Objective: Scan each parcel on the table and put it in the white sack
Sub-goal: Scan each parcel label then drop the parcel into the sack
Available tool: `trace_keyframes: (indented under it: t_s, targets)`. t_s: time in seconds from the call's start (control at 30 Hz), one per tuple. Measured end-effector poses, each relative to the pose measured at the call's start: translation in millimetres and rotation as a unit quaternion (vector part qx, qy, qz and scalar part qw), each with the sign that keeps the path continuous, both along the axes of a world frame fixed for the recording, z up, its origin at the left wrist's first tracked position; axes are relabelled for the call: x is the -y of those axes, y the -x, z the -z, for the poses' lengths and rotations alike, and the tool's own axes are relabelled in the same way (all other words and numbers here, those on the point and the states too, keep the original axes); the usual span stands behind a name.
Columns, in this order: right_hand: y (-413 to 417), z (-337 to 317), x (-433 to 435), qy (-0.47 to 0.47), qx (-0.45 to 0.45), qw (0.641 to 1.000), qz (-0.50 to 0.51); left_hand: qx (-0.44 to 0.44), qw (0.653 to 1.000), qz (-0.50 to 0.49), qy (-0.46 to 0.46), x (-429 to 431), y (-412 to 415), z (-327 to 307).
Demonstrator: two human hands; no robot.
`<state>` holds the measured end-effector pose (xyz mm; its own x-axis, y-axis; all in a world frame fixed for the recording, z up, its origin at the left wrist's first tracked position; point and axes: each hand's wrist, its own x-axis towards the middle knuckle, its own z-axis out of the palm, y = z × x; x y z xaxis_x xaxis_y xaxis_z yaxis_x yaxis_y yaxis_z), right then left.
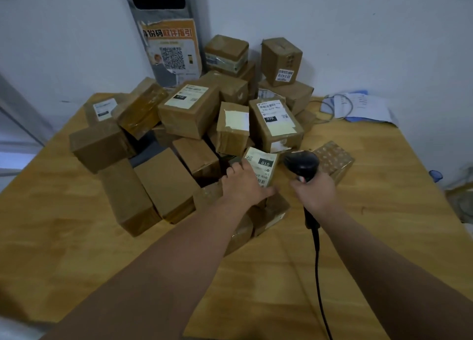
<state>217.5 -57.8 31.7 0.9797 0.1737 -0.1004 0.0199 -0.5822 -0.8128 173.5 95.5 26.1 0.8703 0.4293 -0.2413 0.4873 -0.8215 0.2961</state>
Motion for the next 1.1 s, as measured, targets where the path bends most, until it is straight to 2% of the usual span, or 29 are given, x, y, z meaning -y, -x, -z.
trace_keyframes:
  t_s: [0.2, 0.33, 0.47, 0.53, 0.67, 0.8, 0.87, 0.9, 0.97, 1.0, 1.03, 1.07, 1.1]
  targets:
    - [-9, 4, 7, -0.027, -0.005, 1.000, -0.004, 0.054, 0.997, 0.025, 0.041, -9, -3, -4]
    - [-5, -23, 13, -0.193, -0.031, 0.980, -0.036, 0.100, 0.985, 0.112, 0.091, -26, 12, -23]
    - [-3, -48, 17, -0.276, -0.100, 0.949, -0.115, 0.134, 0.967, 0.186, 0.114, -44, 33, -45]
    - [1, -54, 16, -0.287, -0.114, 0.937, -0.160, 0.140, 0.963, 0.209, 0.092, -52, 42, -55]
    - [10, -56, 4, -0.313, -0.123, 0.923, -0.184, 0.110, 0.959, 0.255, 0.053, -61, 59, -75]
    - [18, -57, -8, -0.321, -0.080, 0.927, -0.175, 0.101, 0.944, 0.314, -0.016, -64, 70, -89]
    - [22, -57, -13, -0.318, -0.075, 0.930, -0.169, 0.121, 0.944, 0.304, -0.053, -67, 77, -92]
    - [24, -57, -16, -0.328, -0.079, 0.930, -0.147, 0.150, 0.950, 0.268, -0.058, -68, 80, -91]
    - [28, -54, -23, -0.374, -0.097, 0.919, -0.075, 0.237, 0.966, 0.099, 0.016, -69, 82, -84]
    - [31, -53, -27, -0.396, -0.109, 0.911, -0.034, 0.261, 0.957, 0.001, 0.123, -67, 82, -82]
    - [35, -53, -31, -0.417, -0.124, 0.900, -0.001, 0.268, 0.919, -0.080, 0.277, -64, 84, -81]
    - [40, -52, -36, -0.442, -0.143, 0.885, 0.018, 0.258, 0.854, -0.135, 0.432, -60, 84, -79]
    - [46, -51, -42, -0.467, -0.160, 0.869, 0.023, 0.235, 0.791, -0.163, 0.541, -56, 85, -76]
